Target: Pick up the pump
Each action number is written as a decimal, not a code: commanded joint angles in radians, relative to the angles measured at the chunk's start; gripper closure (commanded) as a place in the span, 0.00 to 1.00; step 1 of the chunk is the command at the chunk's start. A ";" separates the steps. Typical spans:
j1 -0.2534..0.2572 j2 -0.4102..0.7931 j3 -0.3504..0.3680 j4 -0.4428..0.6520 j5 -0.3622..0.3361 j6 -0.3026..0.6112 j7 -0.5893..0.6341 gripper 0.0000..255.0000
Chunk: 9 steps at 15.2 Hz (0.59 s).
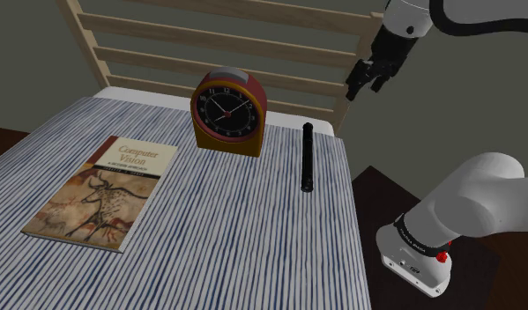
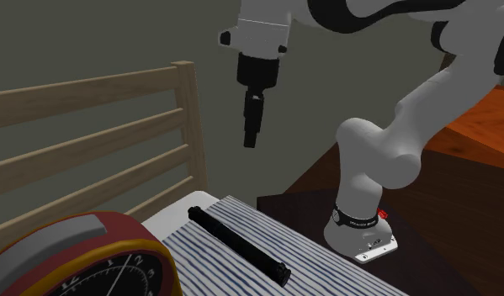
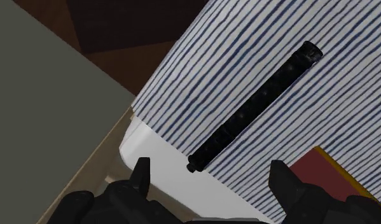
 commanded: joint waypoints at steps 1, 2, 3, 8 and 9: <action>-0.017 0.023 0.037 -0.041 0.032 0.057 0.096 0.00; -0.025 0.034 0.056 -0.062 0.047 0.085 0.141 0.00; -0.032 0.046 0.075 -0.082 0.063 0.113 0.185 0.00; -0.068 0.140 0.173 -0.159 0.142 0.269 0.407 0.00; -0.075 0.166 0.194 -0.170 0.157 0.303 0.451 0.00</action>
